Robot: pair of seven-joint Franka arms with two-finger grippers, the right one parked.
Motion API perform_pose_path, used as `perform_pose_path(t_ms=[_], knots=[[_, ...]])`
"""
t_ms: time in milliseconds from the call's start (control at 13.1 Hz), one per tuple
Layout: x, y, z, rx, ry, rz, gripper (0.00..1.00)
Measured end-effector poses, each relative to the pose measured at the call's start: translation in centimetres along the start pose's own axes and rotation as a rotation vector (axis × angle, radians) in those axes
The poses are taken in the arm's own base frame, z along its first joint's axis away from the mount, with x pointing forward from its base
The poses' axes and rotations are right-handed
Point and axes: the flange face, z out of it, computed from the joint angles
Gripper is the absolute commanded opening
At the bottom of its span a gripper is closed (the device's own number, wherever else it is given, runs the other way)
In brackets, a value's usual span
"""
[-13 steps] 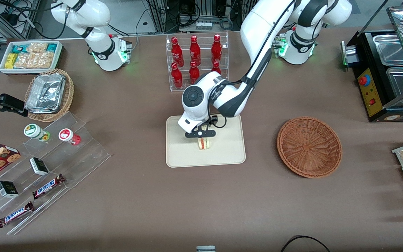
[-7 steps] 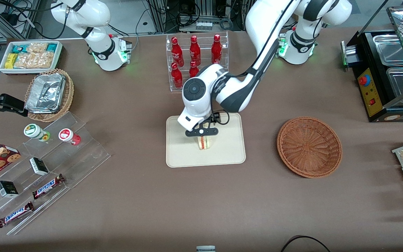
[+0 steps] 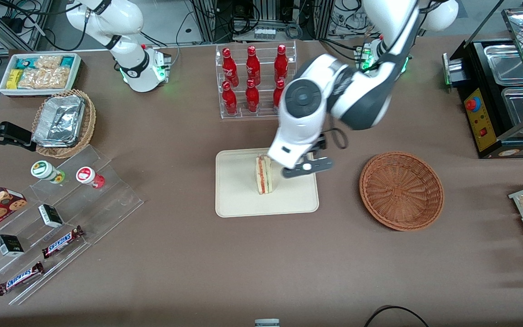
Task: Place sandwich from basket to tray
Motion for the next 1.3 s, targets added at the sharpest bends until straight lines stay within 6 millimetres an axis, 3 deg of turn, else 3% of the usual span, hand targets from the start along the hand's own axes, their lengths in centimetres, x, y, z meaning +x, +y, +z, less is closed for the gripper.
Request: perform_pose_path(t_ms=[306,764,994,1299], knots=[[3.2,-8.2,-4.8,-0.016,-0.010,-0.048,1.00],[5.1,-18.5,-9.7,-0.022,-0.046,0.005,1.00],[5.4,-23.1,-11.4,-0.033,-0.054,0.032,1.00],[4.3,-28.2,-12.1,-0.050,-0.056,0.067,1.00]])
